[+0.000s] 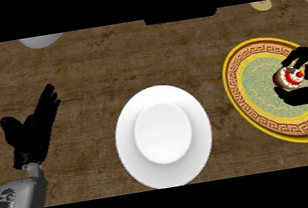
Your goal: Pick the cupcake from the plate and place it in the plate
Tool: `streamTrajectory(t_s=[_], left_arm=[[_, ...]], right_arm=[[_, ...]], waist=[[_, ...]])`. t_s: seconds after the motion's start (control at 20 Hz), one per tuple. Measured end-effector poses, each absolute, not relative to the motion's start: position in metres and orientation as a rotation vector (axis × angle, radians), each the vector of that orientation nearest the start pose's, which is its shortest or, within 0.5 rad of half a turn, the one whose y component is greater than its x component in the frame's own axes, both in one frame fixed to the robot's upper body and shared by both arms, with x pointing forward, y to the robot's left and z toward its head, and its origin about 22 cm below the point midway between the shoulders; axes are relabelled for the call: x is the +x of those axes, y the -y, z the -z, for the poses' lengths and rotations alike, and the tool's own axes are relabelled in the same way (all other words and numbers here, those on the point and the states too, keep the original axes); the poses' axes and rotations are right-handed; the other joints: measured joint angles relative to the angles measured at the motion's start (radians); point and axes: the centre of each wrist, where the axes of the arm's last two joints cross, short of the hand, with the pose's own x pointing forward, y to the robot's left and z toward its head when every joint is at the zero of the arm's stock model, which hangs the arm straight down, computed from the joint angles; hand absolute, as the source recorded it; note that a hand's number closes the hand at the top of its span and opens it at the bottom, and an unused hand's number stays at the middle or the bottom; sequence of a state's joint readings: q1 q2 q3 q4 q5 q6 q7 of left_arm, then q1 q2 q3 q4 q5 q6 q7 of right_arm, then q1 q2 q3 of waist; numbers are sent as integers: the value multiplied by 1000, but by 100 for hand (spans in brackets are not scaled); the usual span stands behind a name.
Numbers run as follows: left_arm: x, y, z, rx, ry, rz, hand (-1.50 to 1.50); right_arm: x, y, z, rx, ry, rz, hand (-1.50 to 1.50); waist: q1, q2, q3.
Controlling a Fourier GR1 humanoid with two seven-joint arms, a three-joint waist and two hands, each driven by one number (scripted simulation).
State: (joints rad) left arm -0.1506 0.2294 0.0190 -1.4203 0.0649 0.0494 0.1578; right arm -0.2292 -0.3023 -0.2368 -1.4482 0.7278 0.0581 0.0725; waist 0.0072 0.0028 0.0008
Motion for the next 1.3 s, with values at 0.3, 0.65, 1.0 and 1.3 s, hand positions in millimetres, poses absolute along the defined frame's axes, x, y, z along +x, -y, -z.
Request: streamTrajectory(t_s=[0.3,0.65,1.0,1.3], left_arm=[[282,-286,-19,168,1405,83,0],[281,-287,-17,175,1405,77,0],[278,-288,-16,183,1400,66,0],[281,-285,-21,188,1401,71,0]], right_arm=[[301,359,-50,-829,1481,-628,-150],[301,347,-79,-660,1820,-506,-150],[285,357,-100,-409,1831,-275,-150],[264,381,-102,-215,1761,-195,-150]], waist=[[-3,-1,0],[-13,-5,0],[-19,-8,-1],[-16,-6,-1]])
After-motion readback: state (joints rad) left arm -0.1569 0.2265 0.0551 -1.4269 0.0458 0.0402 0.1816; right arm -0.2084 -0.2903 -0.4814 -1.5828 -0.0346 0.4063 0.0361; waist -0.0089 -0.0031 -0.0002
